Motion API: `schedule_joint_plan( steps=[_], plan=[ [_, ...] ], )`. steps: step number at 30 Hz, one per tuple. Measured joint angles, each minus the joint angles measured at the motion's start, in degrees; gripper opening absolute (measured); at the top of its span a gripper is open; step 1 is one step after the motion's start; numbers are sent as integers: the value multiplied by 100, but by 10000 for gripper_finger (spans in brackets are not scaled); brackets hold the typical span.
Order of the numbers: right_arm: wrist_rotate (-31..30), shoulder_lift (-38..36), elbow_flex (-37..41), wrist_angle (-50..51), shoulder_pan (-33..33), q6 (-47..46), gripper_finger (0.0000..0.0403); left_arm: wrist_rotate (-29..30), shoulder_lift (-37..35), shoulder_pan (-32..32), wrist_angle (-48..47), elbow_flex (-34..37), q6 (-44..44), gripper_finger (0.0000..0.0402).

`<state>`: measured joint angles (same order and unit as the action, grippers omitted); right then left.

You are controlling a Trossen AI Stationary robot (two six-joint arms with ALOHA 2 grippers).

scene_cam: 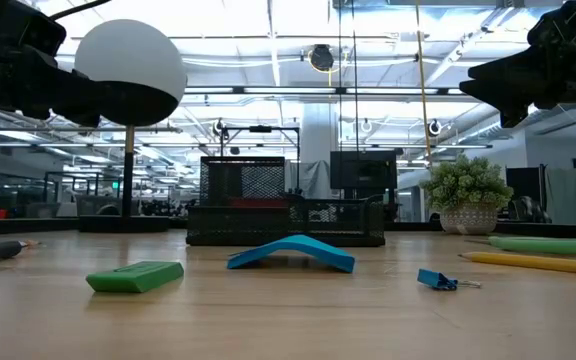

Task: Pick and place office supplies into organizer

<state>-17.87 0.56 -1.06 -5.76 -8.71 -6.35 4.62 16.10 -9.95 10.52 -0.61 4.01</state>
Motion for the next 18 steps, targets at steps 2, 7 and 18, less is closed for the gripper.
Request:
schedule_joint_plan(
  steps=[2,7,18],
  plan=[
    [0,0,2,0,-2,0,139,-1,1,2,-1,1,0,115],
    [0,0,0,0,0,0,139,0,1,0,-1,0,0,115],
    [0,0,1,-9,0,-344,139,1,1,2,-1,1,0,115]
  ],
)
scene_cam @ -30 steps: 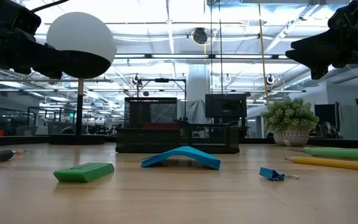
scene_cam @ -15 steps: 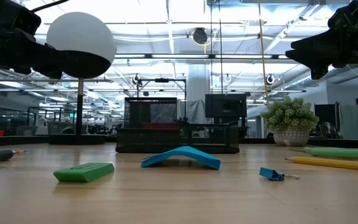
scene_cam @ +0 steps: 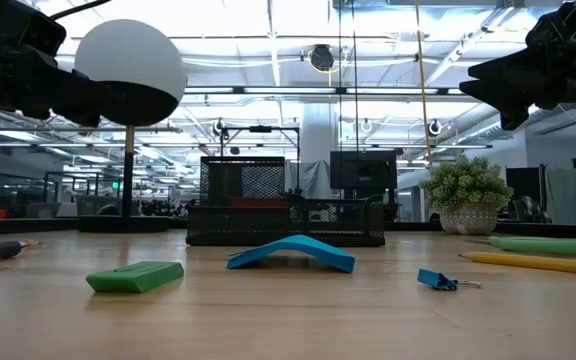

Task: Pick and place office supplies into organizer
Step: Put the yellow pencil into the black desk organizer

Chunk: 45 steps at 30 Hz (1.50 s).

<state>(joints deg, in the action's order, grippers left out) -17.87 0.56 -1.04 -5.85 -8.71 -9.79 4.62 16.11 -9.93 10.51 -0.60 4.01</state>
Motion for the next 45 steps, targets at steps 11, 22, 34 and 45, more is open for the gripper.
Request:
schedule_joint_plan(
  steps=[11,22,34,45],
  plan=[
    [5,0,-2,5,0,-1764,139,-1,-1,-1,-1,0,0,115],
    [-330,0,5,-2384,0,-3843,139,-1,0,-1,1,0,0,115],
    [-660,158,-302,-4028,11,-3095,139,0,0,-1,1,0,0,115],
    [-440,2353,-2624,-2965,10,-2047,139,0,1,-2,1,0,0,115]
  ],
)
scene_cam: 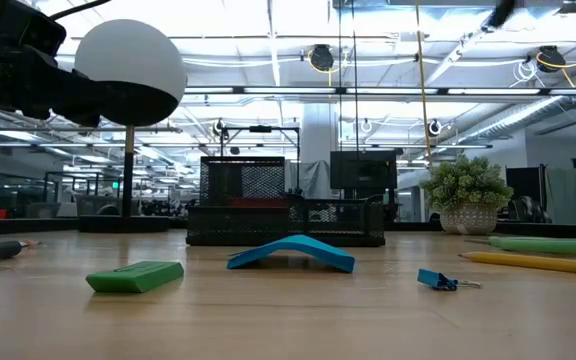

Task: Pick and place office supplies into organizer
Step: Put the yellow pencil into the black desk organizer

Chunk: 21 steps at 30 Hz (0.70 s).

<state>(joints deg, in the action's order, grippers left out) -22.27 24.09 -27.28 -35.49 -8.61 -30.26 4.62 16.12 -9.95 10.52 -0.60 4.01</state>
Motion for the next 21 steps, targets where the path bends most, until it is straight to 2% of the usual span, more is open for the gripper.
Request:
schedule_joint_plan(
  steps=[5,8,21],
  plan=[
    [434,1042,-1206,892,0,300,139,0,0,1,0,-1,0,115],
    [453,1490,-1859,1387,-4,456,139,0,0,0,0,0,0,115],
    [445,2855,-4148,4243,0,551,139,0,-2,2,0,0,0,115]
  ],
)
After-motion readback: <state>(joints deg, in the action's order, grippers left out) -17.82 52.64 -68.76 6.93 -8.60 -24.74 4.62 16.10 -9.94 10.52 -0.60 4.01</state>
